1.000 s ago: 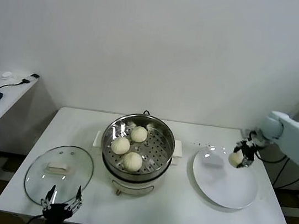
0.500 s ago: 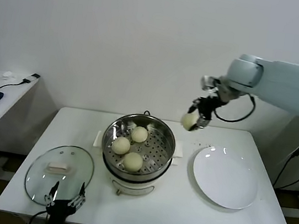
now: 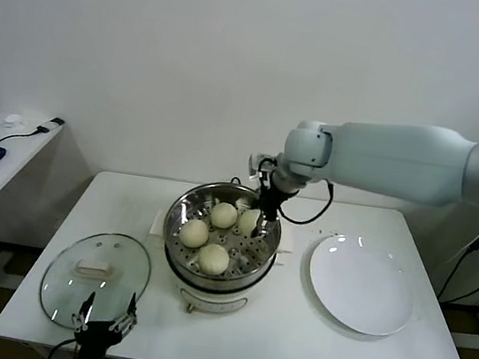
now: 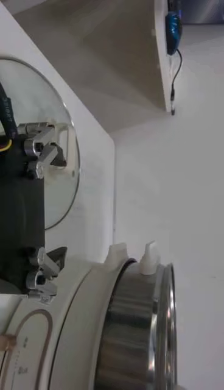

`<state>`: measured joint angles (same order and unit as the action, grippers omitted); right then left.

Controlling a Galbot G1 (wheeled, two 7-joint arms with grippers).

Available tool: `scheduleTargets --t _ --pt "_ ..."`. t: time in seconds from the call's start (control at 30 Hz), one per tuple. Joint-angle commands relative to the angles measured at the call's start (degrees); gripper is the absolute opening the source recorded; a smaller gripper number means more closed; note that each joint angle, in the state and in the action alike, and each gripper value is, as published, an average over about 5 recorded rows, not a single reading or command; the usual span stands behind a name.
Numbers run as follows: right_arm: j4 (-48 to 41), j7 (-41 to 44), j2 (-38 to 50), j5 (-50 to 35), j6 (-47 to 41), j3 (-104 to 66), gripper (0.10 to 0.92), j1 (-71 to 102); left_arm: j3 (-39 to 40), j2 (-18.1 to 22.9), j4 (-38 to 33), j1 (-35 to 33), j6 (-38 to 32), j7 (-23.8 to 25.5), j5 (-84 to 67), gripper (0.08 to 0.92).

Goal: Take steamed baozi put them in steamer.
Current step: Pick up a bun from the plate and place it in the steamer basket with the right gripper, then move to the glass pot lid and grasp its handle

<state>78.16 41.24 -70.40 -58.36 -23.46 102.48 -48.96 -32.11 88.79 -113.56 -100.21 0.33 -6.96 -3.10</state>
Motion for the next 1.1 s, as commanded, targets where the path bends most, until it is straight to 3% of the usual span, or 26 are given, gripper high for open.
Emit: scheduleTargets --t 0.03,0.27,0.43,0.6,0.83,0.93,1.1 --pt "-2.8 -5.2 -3.9 1.2 -3.3 -0.6 0.67 8.6 0.0 0.0 0.0 0.1 0.0 0.0 0.0 0.823" --pt "-3.8 -5.4 -4.4 2.1 -3.4 -0.8 0.671 9.3 0.0 -0.1 0.6 0.2 -0.1 0.0 0.0 0.823" --pt "-3.6 -3.9 -4.2 2.0 -1.9 -1.1 0.731 8.4 -0.1 -0.2 0.8 0.3 -0.1 0.0 -0.2 0.823" --pt "-3.2 2.8 -2.1 2.0 3.5 -1.5 0.815 4.0 -0.2 -0.2 0.6 0.3 -0.1 0.0 -0.1 0.823" --pt "-2.4 12.5 8.5 -2.3 9.5 -6.5 0.823 -2.3 -0.4 -0.3 0.0 -0.2 -0.2 0.0 -0.1 0.823" --pt "-2.9 6.8 16.3 -5.1 10.3 -15.0 0.823 -0.2 -0.4 -0.4 -0.4 -0.5 -0.2 0.2 0.0 0.823" --pt "-3.0 -15.1 29.9 -1.2 12.7 -39.2 0.823 15.4 -0.5 -0.8 -1.3 -1.6 -0.8 1.2 0.4 0.823"
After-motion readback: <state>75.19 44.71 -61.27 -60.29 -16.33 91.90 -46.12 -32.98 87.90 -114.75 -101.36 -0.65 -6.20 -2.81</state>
